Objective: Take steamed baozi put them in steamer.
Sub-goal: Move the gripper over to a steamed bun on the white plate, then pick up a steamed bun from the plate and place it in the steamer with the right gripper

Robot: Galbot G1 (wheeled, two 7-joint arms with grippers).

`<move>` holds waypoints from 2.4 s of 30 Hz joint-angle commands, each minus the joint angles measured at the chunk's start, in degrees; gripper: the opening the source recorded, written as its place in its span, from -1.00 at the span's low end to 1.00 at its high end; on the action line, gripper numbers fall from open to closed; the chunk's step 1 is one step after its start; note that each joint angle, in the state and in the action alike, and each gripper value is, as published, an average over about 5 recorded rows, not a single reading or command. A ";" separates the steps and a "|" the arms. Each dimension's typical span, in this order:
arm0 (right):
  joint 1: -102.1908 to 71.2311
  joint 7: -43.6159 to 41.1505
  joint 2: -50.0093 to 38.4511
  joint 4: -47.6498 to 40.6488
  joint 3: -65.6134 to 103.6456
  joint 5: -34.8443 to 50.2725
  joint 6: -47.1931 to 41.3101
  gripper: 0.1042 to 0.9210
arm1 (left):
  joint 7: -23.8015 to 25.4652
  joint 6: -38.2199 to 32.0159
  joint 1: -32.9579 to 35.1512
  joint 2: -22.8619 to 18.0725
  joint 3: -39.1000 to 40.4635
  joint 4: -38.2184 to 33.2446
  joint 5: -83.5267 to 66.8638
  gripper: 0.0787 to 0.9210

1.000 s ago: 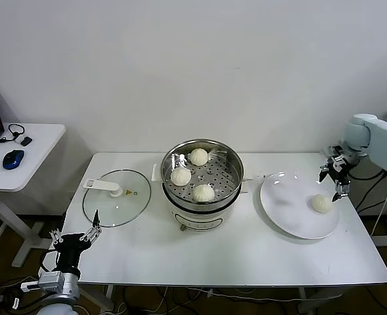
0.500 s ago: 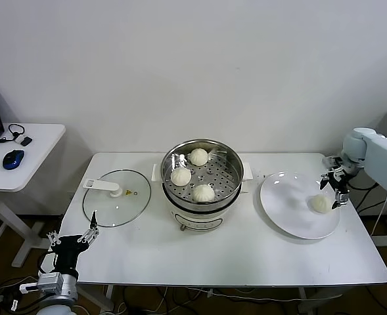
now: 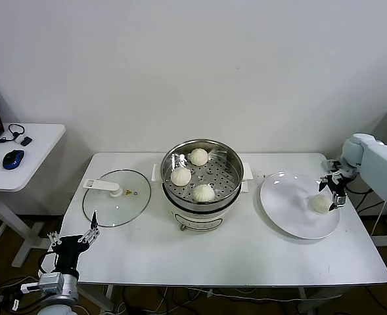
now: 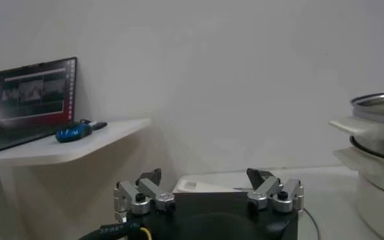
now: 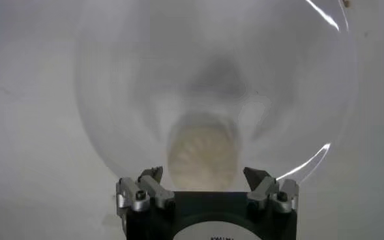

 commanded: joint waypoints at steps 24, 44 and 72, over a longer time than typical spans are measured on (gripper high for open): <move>-1.55 0.99 0.82 -0.54 2.45 -3.38 -0.10 0.46 | -0.23 0.18 0.01 -0.10 0.13 0.15 0.03 0.77; 34.05 1.01 -12.81 37.36 -30.71 16.52 -7.51 0.39 | -0.19 0.07 -0.11 0.95 0.68 -0.19 -0.24 0.77; 48.85 13.30 11.84 49.99 -37.56 48.55 -27.62 0.39 | 0.23 1.22 -1.74 2.78 2.02 -0.27 -1.51 0.77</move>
